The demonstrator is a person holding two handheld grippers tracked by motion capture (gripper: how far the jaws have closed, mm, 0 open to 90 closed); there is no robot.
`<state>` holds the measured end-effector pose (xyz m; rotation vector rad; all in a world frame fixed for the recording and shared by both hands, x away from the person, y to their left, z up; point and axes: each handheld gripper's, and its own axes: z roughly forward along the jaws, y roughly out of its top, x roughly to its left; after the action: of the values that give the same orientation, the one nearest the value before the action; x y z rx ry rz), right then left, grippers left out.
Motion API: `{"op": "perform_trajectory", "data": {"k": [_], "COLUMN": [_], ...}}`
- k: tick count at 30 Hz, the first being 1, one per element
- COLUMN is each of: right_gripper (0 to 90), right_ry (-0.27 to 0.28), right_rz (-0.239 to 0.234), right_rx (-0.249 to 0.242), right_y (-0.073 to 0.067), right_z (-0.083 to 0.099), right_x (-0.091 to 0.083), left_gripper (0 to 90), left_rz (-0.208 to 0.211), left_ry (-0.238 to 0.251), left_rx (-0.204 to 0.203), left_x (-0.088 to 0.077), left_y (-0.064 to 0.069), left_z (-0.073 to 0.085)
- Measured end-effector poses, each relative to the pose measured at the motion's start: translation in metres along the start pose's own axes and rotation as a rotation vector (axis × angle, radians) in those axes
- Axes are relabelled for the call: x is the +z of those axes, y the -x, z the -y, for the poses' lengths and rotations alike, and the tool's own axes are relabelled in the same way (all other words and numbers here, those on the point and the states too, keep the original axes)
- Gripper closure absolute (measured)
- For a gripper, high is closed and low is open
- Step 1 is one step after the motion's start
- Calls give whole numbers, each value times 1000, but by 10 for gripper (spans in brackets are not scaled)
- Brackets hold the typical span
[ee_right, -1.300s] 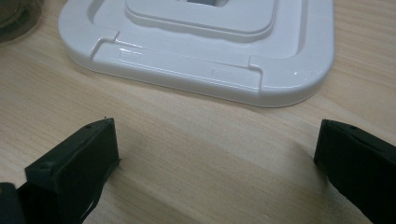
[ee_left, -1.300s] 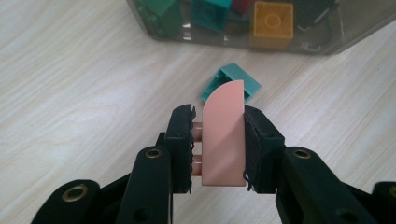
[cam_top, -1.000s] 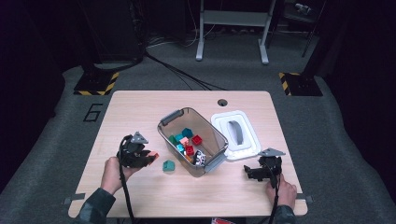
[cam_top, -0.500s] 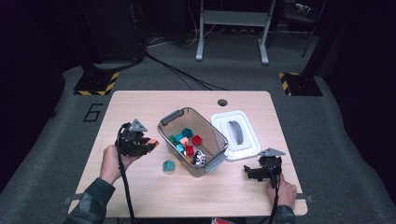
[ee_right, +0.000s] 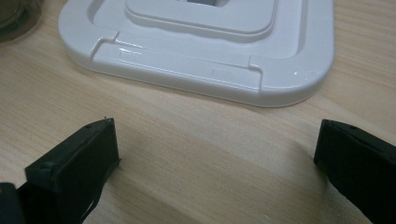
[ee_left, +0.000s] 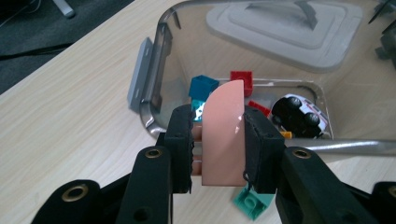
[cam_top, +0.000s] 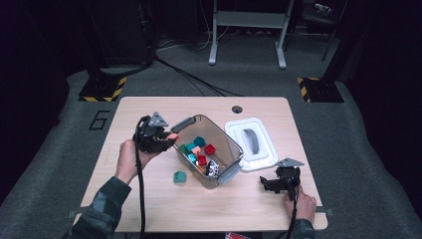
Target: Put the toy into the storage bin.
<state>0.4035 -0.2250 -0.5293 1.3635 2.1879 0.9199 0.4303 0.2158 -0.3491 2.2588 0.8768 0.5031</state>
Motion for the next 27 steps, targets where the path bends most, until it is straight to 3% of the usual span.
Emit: {"op": "perform_trajectory", "data": {"k": [12, 17, 22, 27], "right_gripper": [0, 0, 0, 0], "right_ry": [0, 3, -3, 0], "right_rz": [-1, 1, -2, -1], "right_rx": [0, 1, 0, 0], "right_y": [0, 0, 0, 0], "right_z": [0, 0, 0, 0], "right_x": [0, 0, 0, 0], "left_gripper": [665, 665, 664, 664], "left_rz": [45, 56, 77, 82], "left_ry": [-10, -21, -65, -86], "left_rx": [14, -2, -6, -13], "left_x": [33, 43, 57, 61], "left_y": [11, 11, 12, 12], "left_z": [-21, -21, -15, -13]}}
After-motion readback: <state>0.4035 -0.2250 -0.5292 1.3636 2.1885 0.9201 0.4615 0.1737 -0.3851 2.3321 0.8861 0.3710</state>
